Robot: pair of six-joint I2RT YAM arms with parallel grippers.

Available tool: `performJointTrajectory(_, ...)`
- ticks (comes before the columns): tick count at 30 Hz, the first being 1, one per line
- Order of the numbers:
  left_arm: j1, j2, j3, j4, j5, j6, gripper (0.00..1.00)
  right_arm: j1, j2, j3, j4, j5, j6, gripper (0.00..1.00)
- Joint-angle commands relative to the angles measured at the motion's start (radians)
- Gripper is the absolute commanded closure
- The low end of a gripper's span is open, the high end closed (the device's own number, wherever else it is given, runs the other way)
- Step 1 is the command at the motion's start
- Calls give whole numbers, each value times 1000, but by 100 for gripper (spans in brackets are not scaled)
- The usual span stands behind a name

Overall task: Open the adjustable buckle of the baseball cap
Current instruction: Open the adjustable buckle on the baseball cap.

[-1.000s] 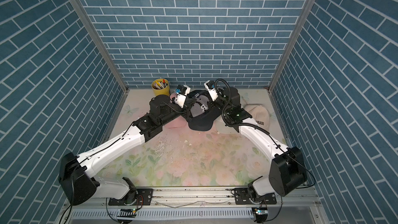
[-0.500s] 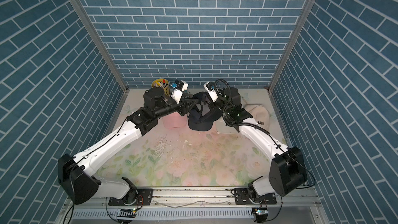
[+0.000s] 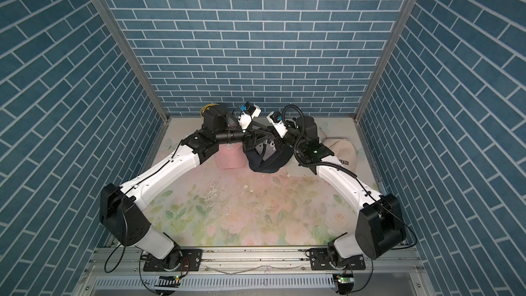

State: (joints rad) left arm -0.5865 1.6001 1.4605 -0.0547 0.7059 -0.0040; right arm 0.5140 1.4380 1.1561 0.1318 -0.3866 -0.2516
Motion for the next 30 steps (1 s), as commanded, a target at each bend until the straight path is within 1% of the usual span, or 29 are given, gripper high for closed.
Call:
performJointTrajectory(1, 7, 17, 29, 8, 75, -2, 54, -3, -30, 29, -10, -45, -44, 100)
performJointTrajectory(6, 7, 30, 27, 34, 93, -23, 55, -3, -26, 30, -14, -34, -39, 100)
performJointTrajectory(9, 7, 21, 11, 58, 98, -38, 58, -5, -21, 28, -12, -22, -34, 100)
performJointTrajectory(11, 6, 17, 5, 74, 105, -50, 63, -3, -17, 31, -10, -11, -24, 100)
performJointTrajectory(17, 7, -15, -28, 123, 92, -71, 84, -3, -1, 35, 3, 9, 4, 100)
performJointTrajectory(22, 6, -24, -38, 115, 83, -71, 99, -6, 5, 34, 19, 33, 26, 100)
performJointTrajectory(25, 7, -49, -60, 116, 40, -61, 100, -12, 10, 38, 15, 57, 45, 100)
performJointTrajectory(30, 6, -113, -109, 133, -59, -49, 100, -31, 31, 65, -18, 130, 105, 100)
